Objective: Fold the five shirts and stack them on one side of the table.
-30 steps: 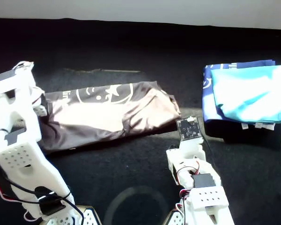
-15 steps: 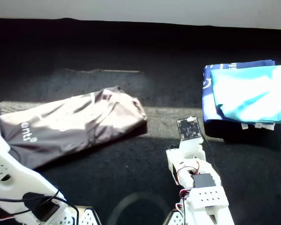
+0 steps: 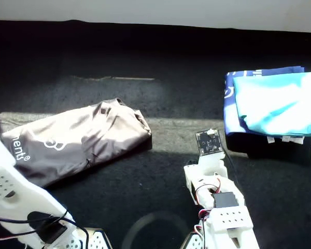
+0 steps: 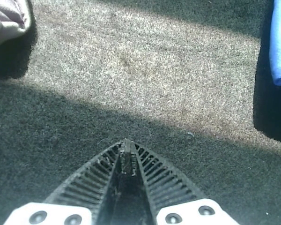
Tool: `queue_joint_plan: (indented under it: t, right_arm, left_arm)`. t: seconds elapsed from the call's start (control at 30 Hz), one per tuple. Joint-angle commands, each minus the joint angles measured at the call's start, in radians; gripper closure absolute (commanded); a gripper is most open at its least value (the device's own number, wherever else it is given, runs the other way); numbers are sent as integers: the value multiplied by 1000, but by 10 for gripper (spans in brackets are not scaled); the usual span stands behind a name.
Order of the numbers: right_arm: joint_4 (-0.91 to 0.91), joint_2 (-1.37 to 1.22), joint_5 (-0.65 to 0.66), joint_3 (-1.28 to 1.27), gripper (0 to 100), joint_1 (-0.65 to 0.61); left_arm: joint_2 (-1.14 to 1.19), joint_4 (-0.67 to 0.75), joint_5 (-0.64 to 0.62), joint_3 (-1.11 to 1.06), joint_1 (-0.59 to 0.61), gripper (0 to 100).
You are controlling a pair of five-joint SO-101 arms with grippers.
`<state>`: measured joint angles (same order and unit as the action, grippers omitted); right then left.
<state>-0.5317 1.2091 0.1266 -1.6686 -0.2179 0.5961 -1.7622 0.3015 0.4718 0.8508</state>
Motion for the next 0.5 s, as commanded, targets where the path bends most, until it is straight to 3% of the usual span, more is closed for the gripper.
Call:
queue_joint_plan:
  t: [0.0,0.27,0.47]
  right_arm:
    - [13,22,3,-16,992,-8]
    - [10,22,2,-18,992,-8]
    - [10,22,2,-18,992,-27]
  left_arm:
    - [-137,-14,-52,-64,-157,992]
    - [-357,-14,-157,-85,-483,992]
    - [-404,-14,-239,-85,-605,992]
